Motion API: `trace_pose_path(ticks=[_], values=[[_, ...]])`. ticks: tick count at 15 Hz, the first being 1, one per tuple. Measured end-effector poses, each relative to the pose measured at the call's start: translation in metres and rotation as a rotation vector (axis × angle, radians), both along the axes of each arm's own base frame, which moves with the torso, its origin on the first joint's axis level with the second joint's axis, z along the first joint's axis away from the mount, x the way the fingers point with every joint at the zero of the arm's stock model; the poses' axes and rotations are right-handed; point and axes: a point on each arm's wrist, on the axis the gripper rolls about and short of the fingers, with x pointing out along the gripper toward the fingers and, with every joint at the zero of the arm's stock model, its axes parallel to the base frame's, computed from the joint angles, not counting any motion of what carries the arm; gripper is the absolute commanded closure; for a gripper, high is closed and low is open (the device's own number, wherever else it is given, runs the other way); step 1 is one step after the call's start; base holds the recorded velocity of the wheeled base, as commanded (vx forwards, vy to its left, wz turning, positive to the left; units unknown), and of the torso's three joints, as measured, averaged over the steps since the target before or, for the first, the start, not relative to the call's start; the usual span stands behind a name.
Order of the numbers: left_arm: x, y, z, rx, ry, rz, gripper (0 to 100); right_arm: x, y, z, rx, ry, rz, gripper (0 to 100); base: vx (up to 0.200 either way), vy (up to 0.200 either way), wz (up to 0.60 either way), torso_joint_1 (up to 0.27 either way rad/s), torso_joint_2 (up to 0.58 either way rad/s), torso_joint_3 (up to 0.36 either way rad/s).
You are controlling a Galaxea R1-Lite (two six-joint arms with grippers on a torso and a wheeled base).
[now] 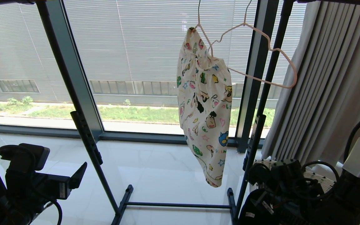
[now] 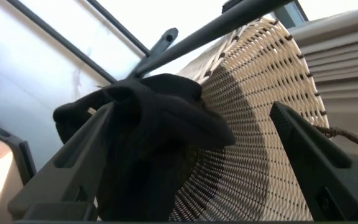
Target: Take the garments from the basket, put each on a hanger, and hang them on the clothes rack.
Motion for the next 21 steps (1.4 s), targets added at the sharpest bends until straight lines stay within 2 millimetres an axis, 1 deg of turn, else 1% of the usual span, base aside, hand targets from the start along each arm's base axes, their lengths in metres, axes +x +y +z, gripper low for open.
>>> trace_pose_path(ticks=[1, 2, 7, 9, 11, 16, 19, 21], values=[[0.0, 0.0, 0.0, 0.0, 0.0, 0.001, 0, 0.001, 0.0, -0.001, -0.017, -0.007, -0.019, 0, 0.0, 0.0, 0.0, 0.0, 0.0, 0.0], [0.0, 0.0, 0.0, 0.0, -0.001, 0.0, 0, 0.002, 0.0, -0.003, -0.016, -0.004, -0.032, 100, 0.0, 0.0, 0.0, 0.0, 0.0, 0.0], [0.0, 0.0, 0.0, 0.001, -0.002, 0.007, 0, 0.009, 0.003, -0.004, -0.035, -0.034, -0.082, 100, 0.0, 0.0, 0.0, 0.0, 0.0, 0.0], [0.0, 0.001, 0.0, 0.011, -0.001, 0.054, 0, 0.009, 0.004, -0.001, -0.027, -0.053, -0.084, 100, 0.0, 0.0, 0.0, 0.0, 0.0, 0.0], [0.0, 0.002, -0.001, 0.021, 0.003, 0.105, 0, 0.006, 0.009, 0.009, -0.005, -0.085, -0.067, 100, 0.0, 0.0, 0.0, 0.0, 0.0, 0.0], [0.0, 0.001, -0.001, 0.019, 0.003, 0.098, 0, -0.008, 0.022, 0.044, 0.066, -0.181, -0.006, 100, -0.2, 0.0, 0.0, 0.004, 0.0, -0.001], [-0.001, -0.005, 0.001, 0.017, -0.006, 0.058, 0, -0.014, 0.021, 0.06, 0.095, -0.222, 0.004, 100, -0.2, 0.0, 0.0, 0.002, 0.0, 0.002], [-0.001, -0.012, 0.001, 0.016, -0.009, 0.018, 0, -0.02, 0.018, 0.069, 0.091, -0.219, 0.009, 100, -0.2, 0.0, 0.0, 0.002, 0.0, 0.007]])
